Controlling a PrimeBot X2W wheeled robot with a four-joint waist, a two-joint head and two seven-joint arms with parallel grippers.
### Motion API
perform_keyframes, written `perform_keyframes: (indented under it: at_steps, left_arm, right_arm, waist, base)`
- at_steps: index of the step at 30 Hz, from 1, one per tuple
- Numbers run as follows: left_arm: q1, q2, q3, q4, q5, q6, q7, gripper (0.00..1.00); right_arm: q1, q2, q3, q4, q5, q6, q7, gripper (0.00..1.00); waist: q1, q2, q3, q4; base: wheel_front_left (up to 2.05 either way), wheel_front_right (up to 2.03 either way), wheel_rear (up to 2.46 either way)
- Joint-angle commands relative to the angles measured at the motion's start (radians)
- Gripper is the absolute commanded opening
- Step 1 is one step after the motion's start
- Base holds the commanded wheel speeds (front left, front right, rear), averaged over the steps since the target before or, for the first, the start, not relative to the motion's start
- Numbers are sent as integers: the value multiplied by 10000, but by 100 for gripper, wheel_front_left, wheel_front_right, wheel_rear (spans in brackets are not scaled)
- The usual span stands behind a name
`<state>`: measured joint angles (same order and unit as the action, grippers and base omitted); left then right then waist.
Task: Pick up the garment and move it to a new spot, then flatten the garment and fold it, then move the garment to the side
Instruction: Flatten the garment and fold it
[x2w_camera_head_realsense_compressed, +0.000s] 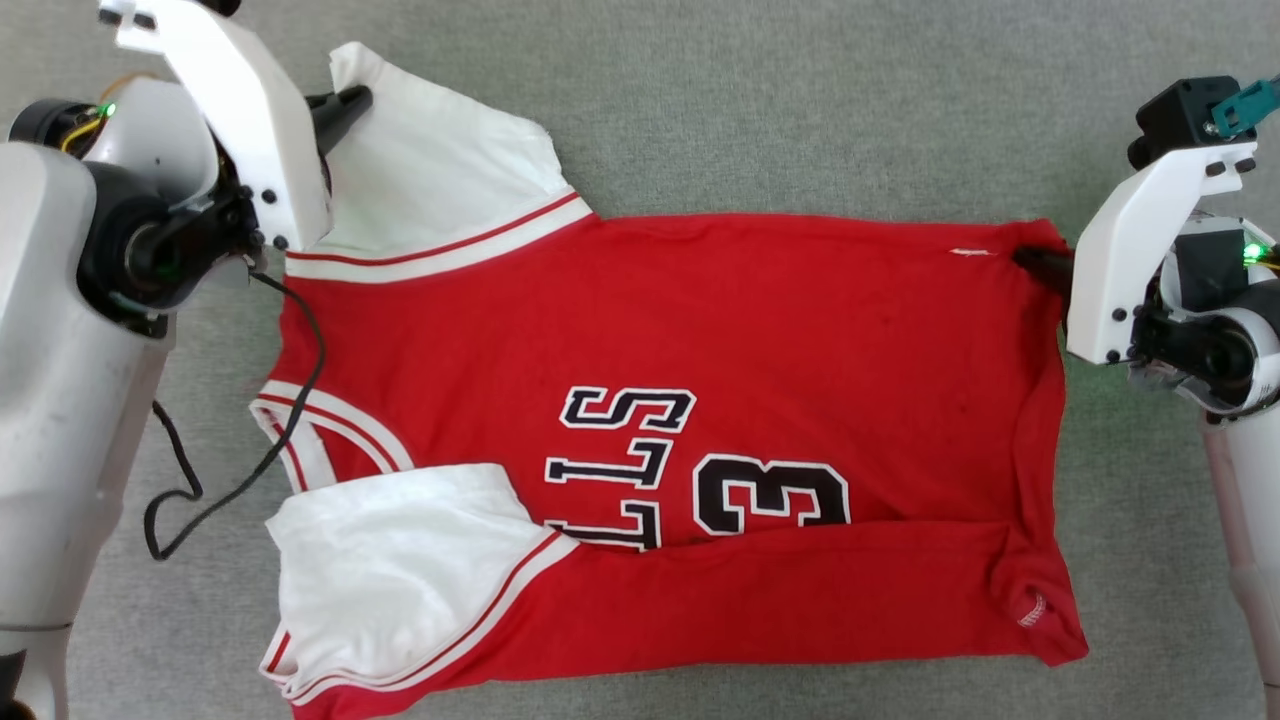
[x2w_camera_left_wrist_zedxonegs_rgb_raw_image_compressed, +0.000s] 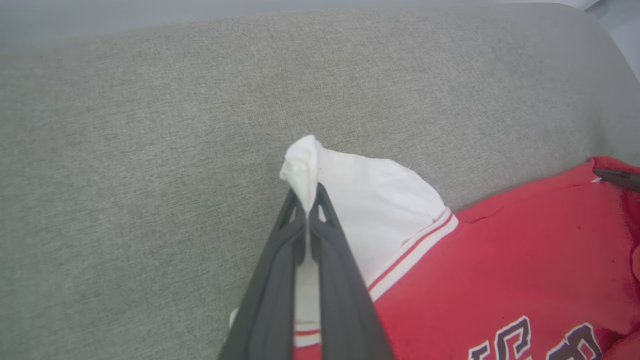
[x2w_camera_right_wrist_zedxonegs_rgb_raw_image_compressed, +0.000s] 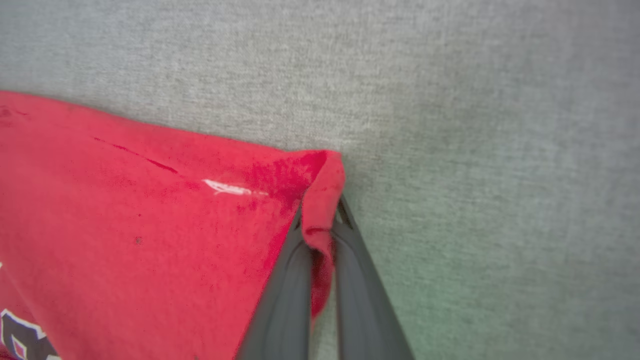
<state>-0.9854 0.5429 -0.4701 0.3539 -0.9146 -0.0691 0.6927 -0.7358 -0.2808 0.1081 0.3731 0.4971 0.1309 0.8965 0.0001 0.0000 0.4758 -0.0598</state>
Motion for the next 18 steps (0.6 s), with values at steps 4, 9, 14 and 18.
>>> perform_keyframes:
  at_steps: [4, 9, 14, 18]
  left_arm:
    - [737, 136, 322, -292, -253, 47, -563, 0]
    - [2192, 226, 922, -1027, -812, 246, -1387, 0]
    - [4229, 372, 1283, -1977, -1130, 597, -2096, 0]
    - [6112, 457, 1642, -2627, -1445, 1005, -2664, 0]
  right_arm:
    - [369, -121, -88, -683, -162, -4, -469, 0]
    - [1340, -189, -393, -1700, -208, -4, -837, 0]
    - [2802, -57, -789, -2428, -212, -4, -996, 0]
    - [3959, 150, -1068, -2698, -143, -4, -1174, 0]
  waist:
    - [-1, 0, -636, 171]
    - [-1, 0, -1420, 403]
    - [-1, 0, -2126, 560]
    - [-1, 0, -2612, 598]
  base:
    - [0, 0, 0]
    - [0, 0, 0]
    - [0, 0, 0]
    - [0, 0, 0]
